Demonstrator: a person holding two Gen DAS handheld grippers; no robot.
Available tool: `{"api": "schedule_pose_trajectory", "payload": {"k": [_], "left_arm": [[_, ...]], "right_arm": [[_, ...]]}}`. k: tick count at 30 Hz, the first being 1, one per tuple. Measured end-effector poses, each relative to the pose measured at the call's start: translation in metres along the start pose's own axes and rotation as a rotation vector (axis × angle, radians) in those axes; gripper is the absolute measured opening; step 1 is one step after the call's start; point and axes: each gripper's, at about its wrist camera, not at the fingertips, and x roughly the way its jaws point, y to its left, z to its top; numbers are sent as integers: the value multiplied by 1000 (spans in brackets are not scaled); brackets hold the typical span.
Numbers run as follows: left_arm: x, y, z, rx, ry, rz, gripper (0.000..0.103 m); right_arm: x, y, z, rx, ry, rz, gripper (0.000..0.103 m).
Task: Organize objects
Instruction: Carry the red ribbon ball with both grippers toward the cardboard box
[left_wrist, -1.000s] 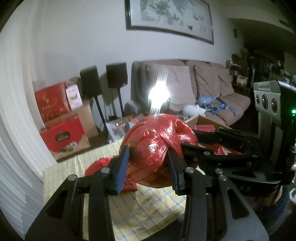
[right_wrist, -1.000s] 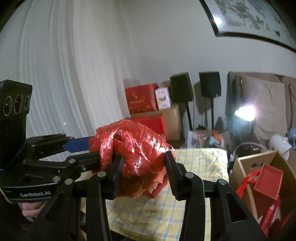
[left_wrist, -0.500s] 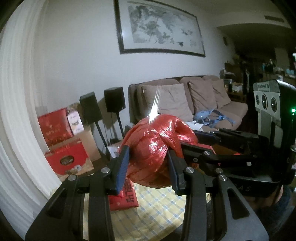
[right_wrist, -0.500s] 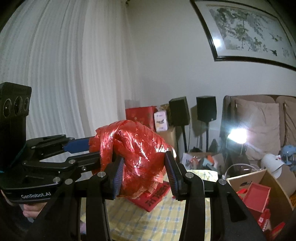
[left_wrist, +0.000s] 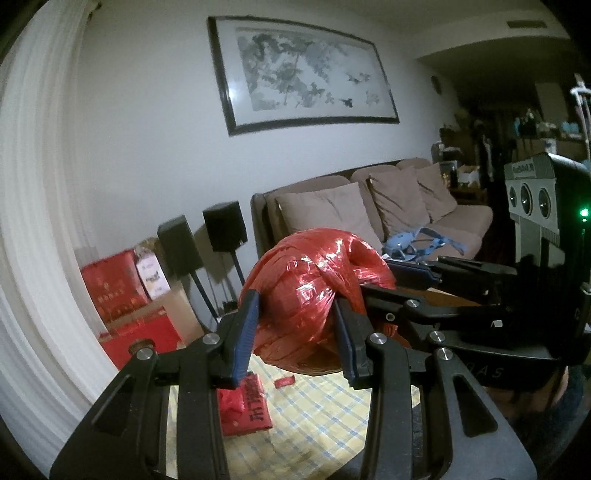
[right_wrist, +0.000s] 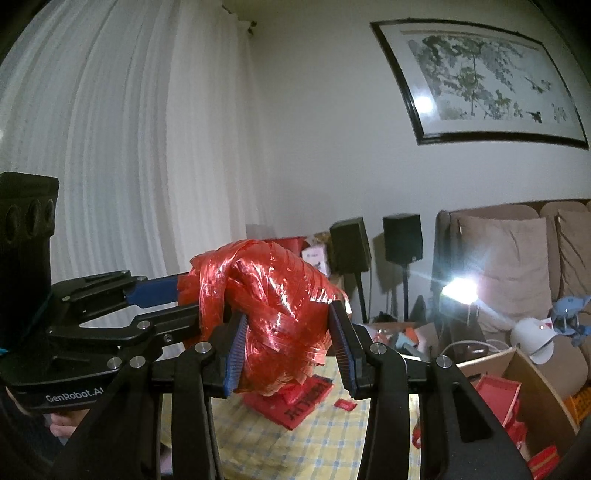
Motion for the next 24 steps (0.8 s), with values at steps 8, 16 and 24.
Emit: {"api": "schedule_pose_trajectory", "payload": {"k": [8,16,24], "left_arm": [[-30,-20,18,42,-70,-2,36],[-33,-35,21,15,-93,-54,36],[-11,-49,7,-9,-50,-59,36]], "right_arm": [[-37,10,21,-52,-59,-27,42],[-60,11,26,-104,-45,-86,42],[-50,-9,8,-153,27,-104,42]]}}
